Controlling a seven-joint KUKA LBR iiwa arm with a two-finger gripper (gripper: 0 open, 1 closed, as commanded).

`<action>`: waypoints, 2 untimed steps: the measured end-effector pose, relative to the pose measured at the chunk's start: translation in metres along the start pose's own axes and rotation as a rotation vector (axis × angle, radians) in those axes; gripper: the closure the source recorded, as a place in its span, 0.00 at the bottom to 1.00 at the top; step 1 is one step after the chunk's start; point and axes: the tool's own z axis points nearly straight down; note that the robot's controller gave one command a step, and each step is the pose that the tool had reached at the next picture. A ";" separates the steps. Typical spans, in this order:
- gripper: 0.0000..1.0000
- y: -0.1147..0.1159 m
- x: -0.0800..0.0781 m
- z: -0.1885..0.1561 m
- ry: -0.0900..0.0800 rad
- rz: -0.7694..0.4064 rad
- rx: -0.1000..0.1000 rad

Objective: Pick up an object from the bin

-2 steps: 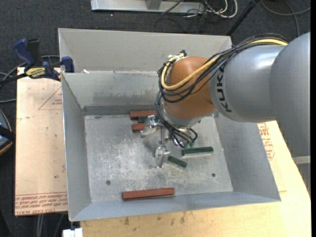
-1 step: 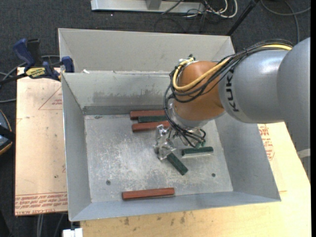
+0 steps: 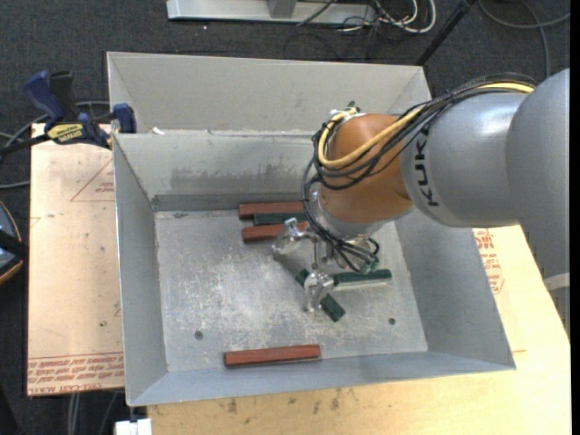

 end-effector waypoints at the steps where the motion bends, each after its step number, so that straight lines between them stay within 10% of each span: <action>1: 0.00 0.000 0.000 0.000 0.000 0.000 0.000; 2: 1.00 -0.053 0.021 -0.005 0.001 0.108 -0.001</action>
Offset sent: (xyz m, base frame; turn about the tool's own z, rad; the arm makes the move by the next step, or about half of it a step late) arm -0.0027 -0.0597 -0.0008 0.1057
